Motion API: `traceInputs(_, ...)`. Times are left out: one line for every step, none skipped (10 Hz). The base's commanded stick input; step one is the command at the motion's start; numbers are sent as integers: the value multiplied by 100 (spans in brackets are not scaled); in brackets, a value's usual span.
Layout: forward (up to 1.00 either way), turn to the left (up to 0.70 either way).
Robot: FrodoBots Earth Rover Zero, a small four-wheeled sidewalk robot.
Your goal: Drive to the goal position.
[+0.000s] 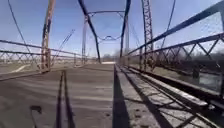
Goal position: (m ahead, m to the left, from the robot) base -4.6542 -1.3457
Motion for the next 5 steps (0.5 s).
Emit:
traceInputs(100, 0)
traceInputs(100, 0)
traceInputs(100, 0)
traceInputs(100, 0)
traceInputs(100, 0)
